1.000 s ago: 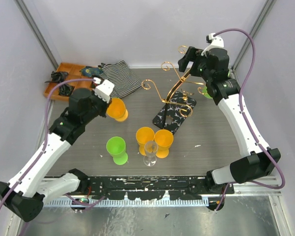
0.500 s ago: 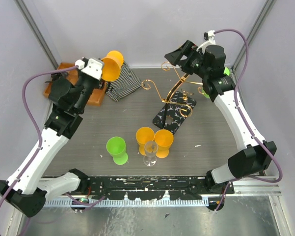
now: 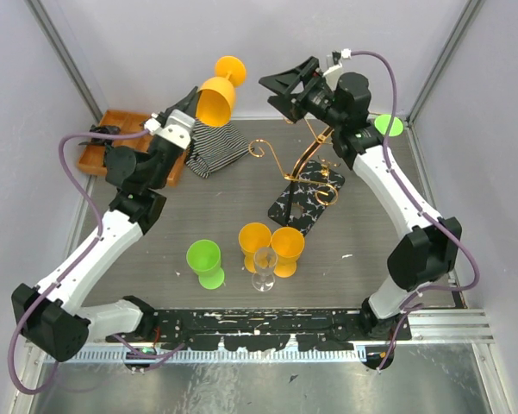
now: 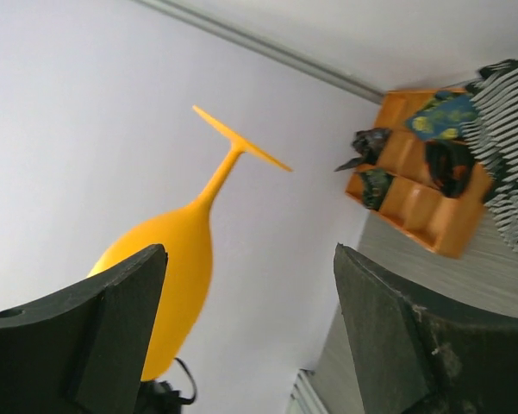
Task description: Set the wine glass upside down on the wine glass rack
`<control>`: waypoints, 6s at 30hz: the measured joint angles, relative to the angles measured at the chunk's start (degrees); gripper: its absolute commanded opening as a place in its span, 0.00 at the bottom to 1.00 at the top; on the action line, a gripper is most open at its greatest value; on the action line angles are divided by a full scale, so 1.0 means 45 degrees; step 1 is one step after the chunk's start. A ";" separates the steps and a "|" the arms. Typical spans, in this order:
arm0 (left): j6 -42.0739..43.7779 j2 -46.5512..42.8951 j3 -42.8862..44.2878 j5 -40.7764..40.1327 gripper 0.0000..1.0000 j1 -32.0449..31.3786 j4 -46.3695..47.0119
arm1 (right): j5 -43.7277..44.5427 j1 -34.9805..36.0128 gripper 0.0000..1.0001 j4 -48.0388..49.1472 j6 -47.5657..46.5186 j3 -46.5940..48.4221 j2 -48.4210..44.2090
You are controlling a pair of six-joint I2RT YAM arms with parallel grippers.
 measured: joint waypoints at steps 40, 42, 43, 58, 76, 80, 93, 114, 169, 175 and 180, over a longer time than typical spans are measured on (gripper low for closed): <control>0.1112 0.2152 -0.0350 0.0967 0.00 -0.0631 0.3614 | -0.0986 0.1078 0.53 0.4376 0.4357 0.2599 0.3628; 0.1326 0.2210 -0.0350 0.0889 0.00 -0.0656 0.3725 | -0.0923 0.1078 0.53 0.4367 0.4328 0.2599 0.3628; 0.1418 0.2254 -0.0350 0.0860 0.00 -0.0661 0.3755 | -0.0889 0.1078 0.53 0.4352 0.4303 0.2603 0.3628; 0.2628 0.2579 -0.0393 0.0389 0.03 -0.0816 0.3934 | 0.0092 0.0869 0.13 0.3900 0.4138 0.2803 0.3628; 0.2599 0.0646 -0.2827 0.0257 0.83 -0.0942 0.2744 | 0.0529 0.1059 0.01 0.2176 -0.0748 0.4959 0.3779; 0.2327 -0.0782 -0.3667 -0.0029 0.82 -0.1001 0.1719 | 0.1345 0.0903 0.01 0.1083 -0.2992 0.5100 0.3381; 0.2074 -0.0418 -0.2589 -0.2395 0.84 -0.1010 0.0461 | 0.3060 0.0782 0.01 -0.1180 -0.8918 0.3643 0.0155; 0.1792 0.0058 -0.2098 -0.3026 0.85 -0.1010 0.0141 | 0.6717 0.0641 0.01 -0.4235 -1.4999 -0.2390 -0.6819; 0.4342 0.3225 0.2021 0.3711 0.83 -0.2939 -0.2521 | 0.3172 0.0442 0.01 -1.2138 -1.5883 0.2239 -0.4464; 0.4682 0.3405 0.2297 0.3755 0.74 -0.3235 -0.2351 | 0.1787 0.0442 0.01 -1.2735 -1.5693 0.2909 -0.3468; 0.4755 0.3667 0.2467 0.3852 0.65 -0.3434 -0.2361 | 0.1209 0.0442 0.01 -1.2803 -1.5650 0.3473 -0.3444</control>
